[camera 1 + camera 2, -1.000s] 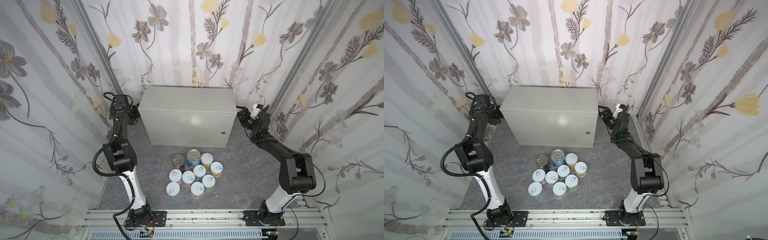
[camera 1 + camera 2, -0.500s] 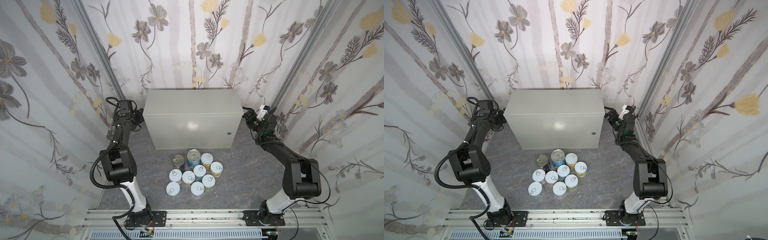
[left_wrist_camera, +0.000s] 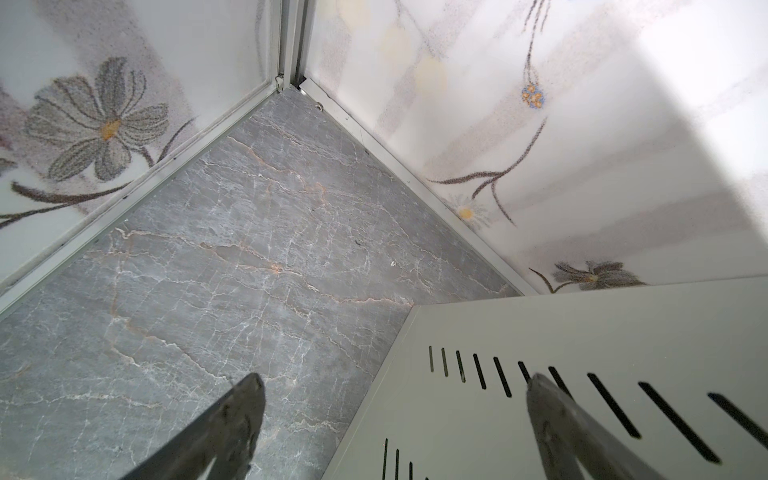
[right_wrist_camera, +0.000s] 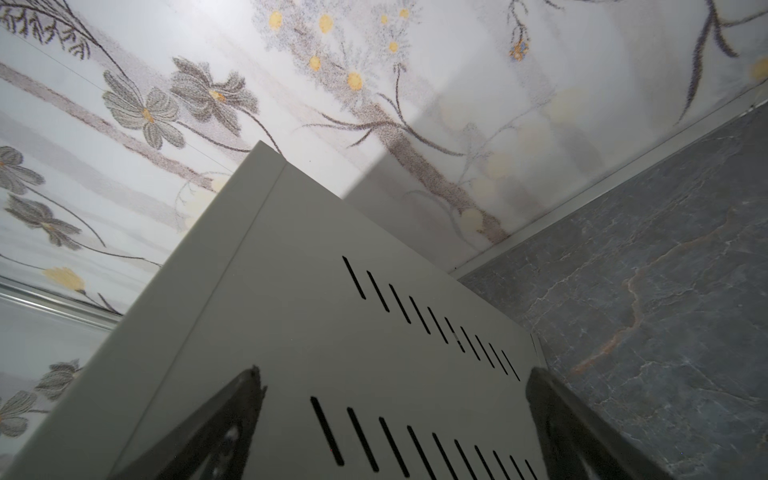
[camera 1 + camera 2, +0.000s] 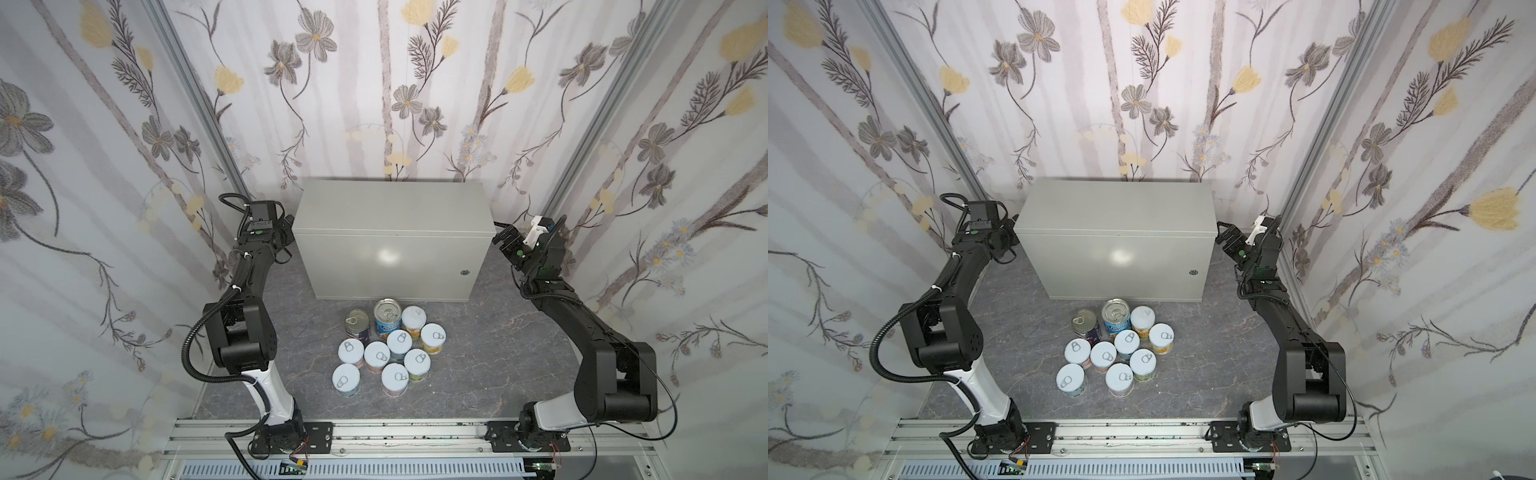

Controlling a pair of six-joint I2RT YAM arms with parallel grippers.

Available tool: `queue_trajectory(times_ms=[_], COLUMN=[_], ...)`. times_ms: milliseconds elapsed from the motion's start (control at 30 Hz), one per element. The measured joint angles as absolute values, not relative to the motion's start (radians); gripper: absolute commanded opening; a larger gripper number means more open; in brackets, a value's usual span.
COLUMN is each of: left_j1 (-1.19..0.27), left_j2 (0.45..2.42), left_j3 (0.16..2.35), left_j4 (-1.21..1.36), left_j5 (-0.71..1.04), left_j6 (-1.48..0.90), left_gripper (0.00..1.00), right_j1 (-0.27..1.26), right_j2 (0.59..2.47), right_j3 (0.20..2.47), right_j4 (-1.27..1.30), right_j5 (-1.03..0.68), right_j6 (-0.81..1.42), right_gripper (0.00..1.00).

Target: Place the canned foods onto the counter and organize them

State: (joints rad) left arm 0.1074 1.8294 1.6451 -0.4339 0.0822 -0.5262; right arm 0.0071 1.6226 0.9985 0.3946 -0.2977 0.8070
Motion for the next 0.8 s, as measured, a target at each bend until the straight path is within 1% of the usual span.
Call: queue_trajectory(times_ms=[367, 800], left_j1=[0.042, 0.025], left_j2=[1.733, 1.654], left_j3=[1.547, 1.466], left_j4=[-0.440, -0.447], left_j5=[-0.018, -0.083], left_j6=[-0.532, -0.548], left_gripper=[1.00, 1.00], right_j1=[-0.027, -0.033], right_j2=[1.541, 1.549], right_j3=[0.941, 0.955], right_j4=[0.348, 0.318], right_j5=[-0.176, -0.163], right_j6=[0.754, 0.739], right_gripper=[1.00, 1.00])
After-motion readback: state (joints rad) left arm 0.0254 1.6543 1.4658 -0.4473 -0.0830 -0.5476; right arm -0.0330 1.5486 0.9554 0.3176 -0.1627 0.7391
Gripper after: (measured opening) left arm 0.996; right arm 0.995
